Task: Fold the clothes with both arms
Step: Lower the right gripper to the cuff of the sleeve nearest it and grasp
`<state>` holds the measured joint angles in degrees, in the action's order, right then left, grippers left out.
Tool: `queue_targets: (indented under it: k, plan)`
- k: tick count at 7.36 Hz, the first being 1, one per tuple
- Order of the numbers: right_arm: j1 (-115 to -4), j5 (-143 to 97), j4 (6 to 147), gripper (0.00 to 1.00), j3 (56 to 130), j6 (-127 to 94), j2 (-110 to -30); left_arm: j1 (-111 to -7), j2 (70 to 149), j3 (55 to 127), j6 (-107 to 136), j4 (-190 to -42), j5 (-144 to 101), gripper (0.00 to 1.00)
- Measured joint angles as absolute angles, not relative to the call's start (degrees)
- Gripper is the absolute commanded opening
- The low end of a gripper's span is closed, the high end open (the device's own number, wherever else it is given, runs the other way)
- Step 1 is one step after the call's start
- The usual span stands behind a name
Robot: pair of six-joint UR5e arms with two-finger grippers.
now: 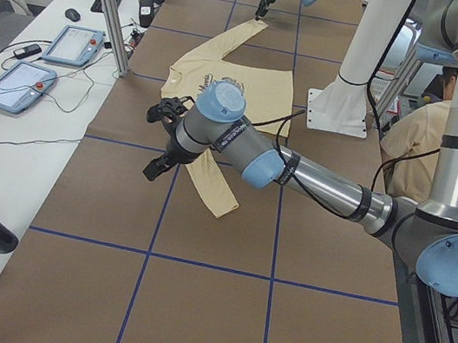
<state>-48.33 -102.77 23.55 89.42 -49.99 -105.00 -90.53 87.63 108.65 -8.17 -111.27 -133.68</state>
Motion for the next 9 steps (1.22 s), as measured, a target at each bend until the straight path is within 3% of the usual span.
queue_targets:
  k: [2, 6, 7, 8, 9]
  plan:
    - [-47.9, -102.2, 23.6, 0.58, 89.0, -49.7, -104.9, -90.5, 87.6, 108.6, -8.2, -111.3, -133.7, 1.00]
    - [-47.2, -101.2, 23.6, 0.41, 88.4, -49.6, -104.8, -90.6, 87.5, 108.6, -8.2, -111.3, -133.7, 1.00]
    - [-47.1, -101.2, 23.6, 0.13, 88.3, -49.6, -104.8, -90.6, 87.5, 108.6, -8.2, -111.3, -133.7, 1.00]
    - [-47.0, -101.2, 23.6, 0.00, 88.3, -49.6, -104.8, -90.6, 87.5, 108.6, -8.2, -111.3, -133.7, 1.00]
    - [-47.0, -101.2, 23.6, 0.00, 88.4, -49.5, -104.8, -90.6, 87.5, 108.6, -8.2, -111.3, -133.7, 1.00]
